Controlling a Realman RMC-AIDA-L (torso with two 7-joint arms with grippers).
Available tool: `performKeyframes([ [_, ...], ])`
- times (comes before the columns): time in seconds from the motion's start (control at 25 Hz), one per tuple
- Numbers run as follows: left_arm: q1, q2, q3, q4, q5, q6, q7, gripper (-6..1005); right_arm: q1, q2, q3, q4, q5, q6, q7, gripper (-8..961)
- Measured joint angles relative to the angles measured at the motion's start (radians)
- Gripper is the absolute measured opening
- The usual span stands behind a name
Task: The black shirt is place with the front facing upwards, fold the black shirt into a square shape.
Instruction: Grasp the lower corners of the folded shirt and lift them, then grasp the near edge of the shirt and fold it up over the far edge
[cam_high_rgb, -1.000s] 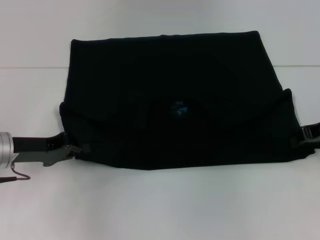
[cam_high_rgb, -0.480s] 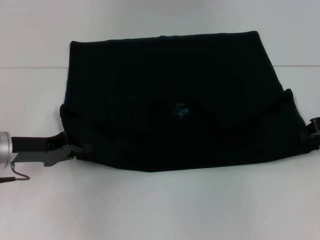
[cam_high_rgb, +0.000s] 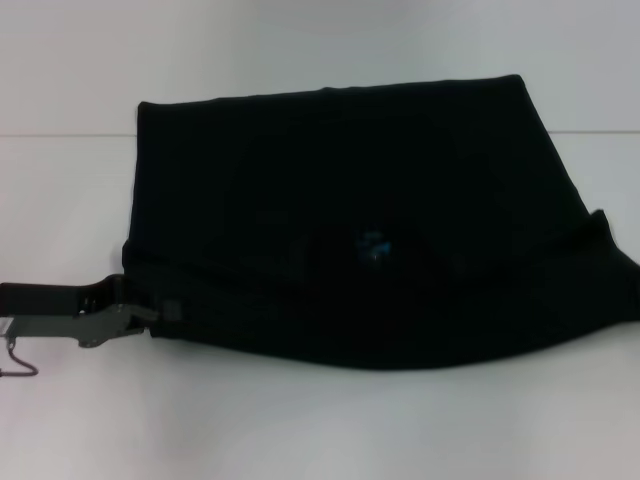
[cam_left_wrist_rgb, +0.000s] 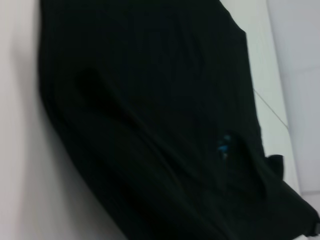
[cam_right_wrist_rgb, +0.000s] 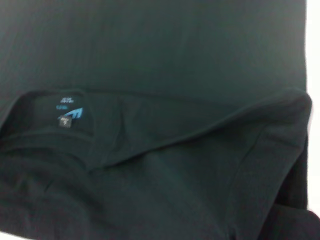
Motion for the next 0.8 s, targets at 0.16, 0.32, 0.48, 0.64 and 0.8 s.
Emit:
performKeyframes([
  [0.16,0.003,0.014,0.004,0.001,0.007,0.125,0.023,39,-0.021,-0.005,0.001,-0.007,-0.008,-0.114,-0.054,15],
  [0.32,0.005,0.013,0.034,0.002,0.067,0.299,0.061,39,-0.048,-0.006,-0.006,-0.002,-0.011,-0.247,-0.128,15],
  [0.48,0.024,-0.001,0.068,0.002,0.123,0.42,0.086,39,-0.08,0.001,-0.016,0.003,-0.015,-0.373,-0.206,15],
  [0.64,0.048,-0.007,0.065,0.004,0.136,0.453,0.086,39,-0.109,0.013,-0.011,0.005,-0.016,-0.405,-0.228,15],
  [0.8,0.048,0.006,-0.002,0.022,0.136,0.433,0.078,40,-0.093,0.016,0.027,0.039,-0.005,-0.364,-0.213,15],
])
